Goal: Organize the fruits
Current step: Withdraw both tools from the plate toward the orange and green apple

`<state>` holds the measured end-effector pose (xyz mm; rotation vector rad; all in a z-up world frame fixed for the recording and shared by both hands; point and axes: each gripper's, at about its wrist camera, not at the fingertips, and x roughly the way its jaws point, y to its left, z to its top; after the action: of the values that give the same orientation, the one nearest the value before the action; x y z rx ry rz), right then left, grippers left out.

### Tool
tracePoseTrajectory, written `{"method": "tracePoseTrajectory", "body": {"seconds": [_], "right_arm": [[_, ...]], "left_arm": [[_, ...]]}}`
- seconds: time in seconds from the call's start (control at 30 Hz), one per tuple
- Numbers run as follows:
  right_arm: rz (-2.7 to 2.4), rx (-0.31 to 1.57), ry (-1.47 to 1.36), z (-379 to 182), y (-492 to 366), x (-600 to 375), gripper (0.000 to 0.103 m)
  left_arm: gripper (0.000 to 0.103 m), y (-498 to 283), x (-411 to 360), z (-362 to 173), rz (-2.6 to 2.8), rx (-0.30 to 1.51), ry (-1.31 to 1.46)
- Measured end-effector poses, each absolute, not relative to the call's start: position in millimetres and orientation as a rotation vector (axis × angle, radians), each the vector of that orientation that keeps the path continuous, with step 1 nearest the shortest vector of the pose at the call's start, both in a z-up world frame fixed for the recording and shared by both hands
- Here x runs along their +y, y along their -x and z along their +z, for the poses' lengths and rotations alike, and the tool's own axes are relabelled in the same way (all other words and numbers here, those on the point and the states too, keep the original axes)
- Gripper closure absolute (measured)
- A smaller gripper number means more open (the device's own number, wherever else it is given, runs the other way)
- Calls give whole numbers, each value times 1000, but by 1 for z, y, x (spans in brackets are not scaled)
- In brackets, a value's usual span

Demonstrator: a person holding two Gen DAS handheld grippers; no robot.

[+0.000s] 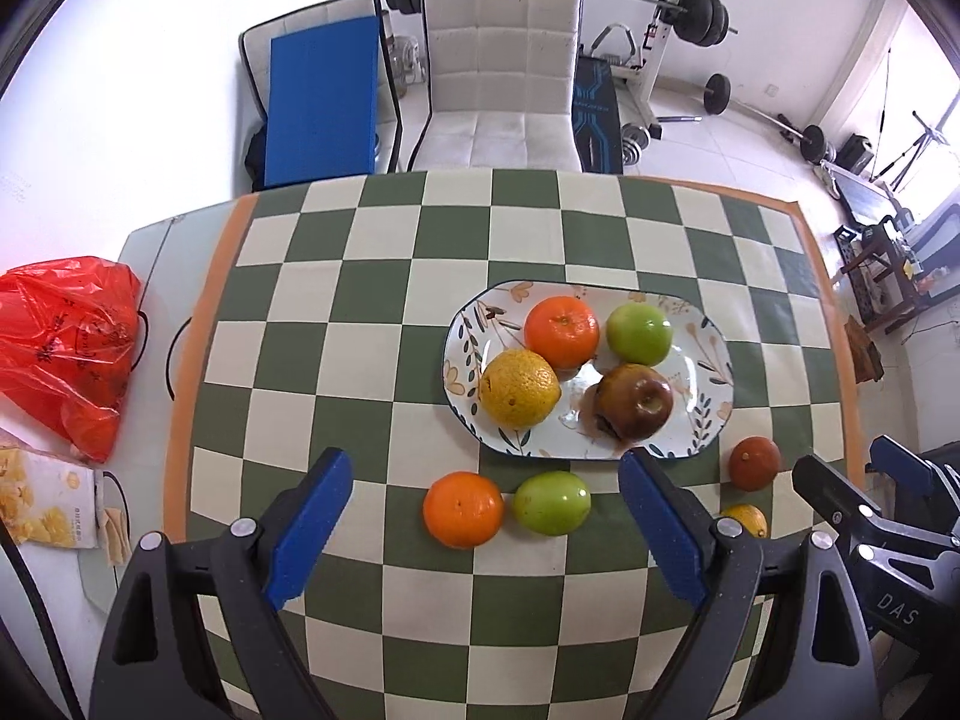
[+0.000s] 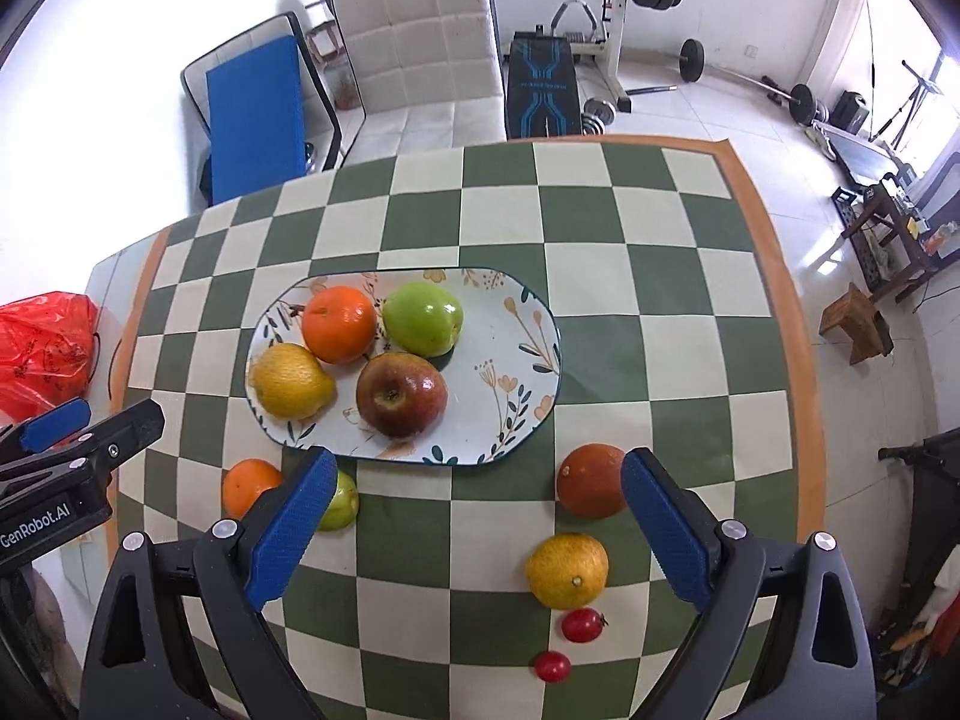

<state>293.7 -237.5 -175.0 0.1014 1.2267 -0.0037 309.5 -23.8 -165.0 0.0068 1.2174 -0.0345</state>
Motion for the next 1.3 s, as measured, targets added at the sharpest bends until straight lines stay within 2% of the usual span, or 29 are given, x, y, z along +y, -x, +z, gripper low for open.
{"method": "tracePoseTrajectory", "body": {"seconds": [0.33, 0.67, 0.7, 0.73, 0.77, 0.93, 1.1, 1.3], "right_arm": [[-16, 1124, -117, -114, -243, -247, 5], [-21, 1090, -145, -94, -227, -250, 5], [-19, 1095, -151, -95, -229, -250, 5], [-16, 1103, -160, -98, -231, -251, 5], [-4, 1112, -174, -102, -234, -251, 5], [85, 1237, -280, -157, -261, -241, 5], [150, 1414, -372, -250, -292, -208, 7], [174, 1557, -408, -339, -315, -168, 21]], "left_arm": [[12, -274, -27, -122, -60, 1121, 19], [12, -268, -28, -124, -44, 1124, 35], [10, -270, -27, -127, -37, 1129, 34], [1, -273, -24, -131, -20, 1134, 26], [0, -276, -21, -136, 3, 1136, 11], [0, -290, 9, -176, 148, 1198, -35], [0, -299, 40, -223, 254, 1310, -23], [0, -302, 59, -262, 293, 1420, 46]]}}
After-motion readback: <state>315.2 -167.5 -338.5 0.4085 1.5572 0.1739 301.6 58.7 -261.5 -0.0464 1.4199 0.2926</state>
